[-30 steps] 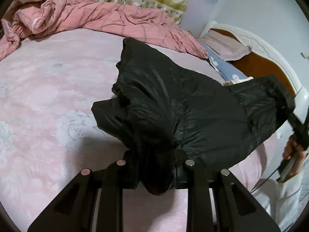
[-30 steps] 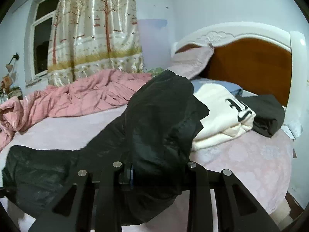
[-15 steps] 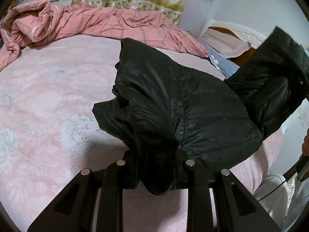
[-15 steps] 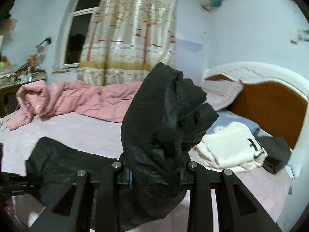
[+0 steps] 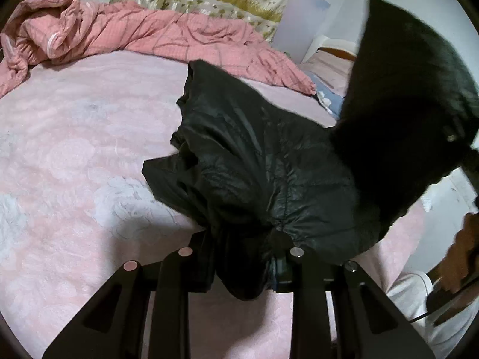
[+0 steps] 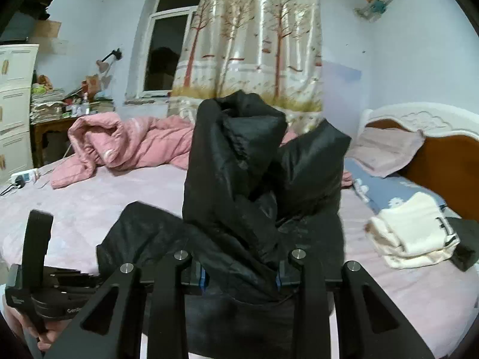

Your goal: Fold large clothes

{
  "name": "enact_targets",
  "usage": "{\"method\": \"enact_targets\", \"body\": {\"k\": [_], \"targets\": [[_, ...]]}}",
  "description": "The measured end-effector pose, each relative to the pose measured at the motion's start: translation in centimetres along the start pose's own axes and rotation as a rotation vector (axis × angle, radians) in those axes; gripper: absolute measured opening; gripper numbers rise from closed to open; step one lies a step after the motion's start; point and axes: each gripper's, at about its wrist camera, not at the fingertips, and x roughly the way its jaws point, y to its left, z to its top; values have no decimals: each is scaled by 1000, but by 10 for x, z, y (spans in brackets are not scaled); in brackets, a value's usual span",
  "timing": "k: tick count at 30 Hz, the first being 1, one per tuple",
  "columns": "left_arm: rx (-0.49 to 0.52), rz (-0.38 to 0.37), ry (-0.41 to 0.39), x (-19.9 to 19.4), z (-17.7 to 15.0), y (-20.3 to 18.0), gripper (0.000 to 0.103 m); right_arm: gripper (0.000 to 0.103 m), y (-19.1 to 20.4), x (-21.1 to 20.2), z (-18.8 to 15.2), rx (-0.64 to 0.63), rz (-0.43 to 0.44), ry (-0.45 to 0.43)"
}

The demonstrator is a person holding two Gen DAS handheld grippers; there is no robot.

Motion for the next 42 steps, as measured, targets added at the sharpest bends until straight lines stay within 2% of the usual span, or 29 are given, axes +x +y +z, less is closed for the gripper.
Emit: {"method": "enact_targets", "body": {"k": [2,6,8,10,11,13,14,16,17,18,23,26,27,29,31,33,34,36,37,39,41,42], "targets": [[15,-13,-16,-6,2,0,26,32,12,5,-3,-19,9,12],[-7,-17,-18,-7,2,5,27,32,29,17,-11,14,95,54],[-21,-27,-28,-12,3,10,33,32,37,23,-15,8,113,74],[-31,-9,-83,-26,4,12,38,35,46,29,-20,-9,105,87],[-35,6,-121,-34,6,14,46,40,48,32,-22,-6,113,91],[-38,22,-208,-54,8,17,55,42,49,39,-26,24,154,108],[-42,16,-251,-64,9,18,56,45,48,42,-27,37,173,119],[-50,-22,-308,-80,9,22,58,72,50,48,-28,68,257,149],[-57,-37,-330,-85,8,24,60,95,50,50,-27,99,319,161],[-61,-43,-342,-88,8,25,60,97,49,49,-26,127,343,157],[-82,-31,-331,-85,3,27,60,97,33,36,-21,228,361,121],[-76,-49,-326,-83,5,27,61,97,2,12,-13,279,324,53],[-68,-61,-328,-83,6,25,61,97,-12,2,-10,288,287,21],[-50,-98,-336,-84,8,17,67,97,-37,-9,-4,284,155,-16],[-18,-136,-346,-86,10,4,72,96,-63,-8,-6,255,-15,14],[28,-162,-352,-88,15,-13,77,78,-81,5,-12,232,-85,66],[54,-166,-352,-88,19,-23,81,74,-89,17,-19,217,-106,104],[84,-163,-353,-88,27,-41,87,58,-96,39,-34,208,-88,179],[103,-168,-354,-87,32,-50,88,54,-98,50,-43,231,-38,211],[149,-160,-353,-83,42,-69,88,41,-94,59,-54,275,60,215],[190,-139,-348,-76,53,-86,93,41,-90,59,-60,280,116,205],[189,-101,-336,-68,60,-92,94,41,-86,61,-60,279,150,204]]}}
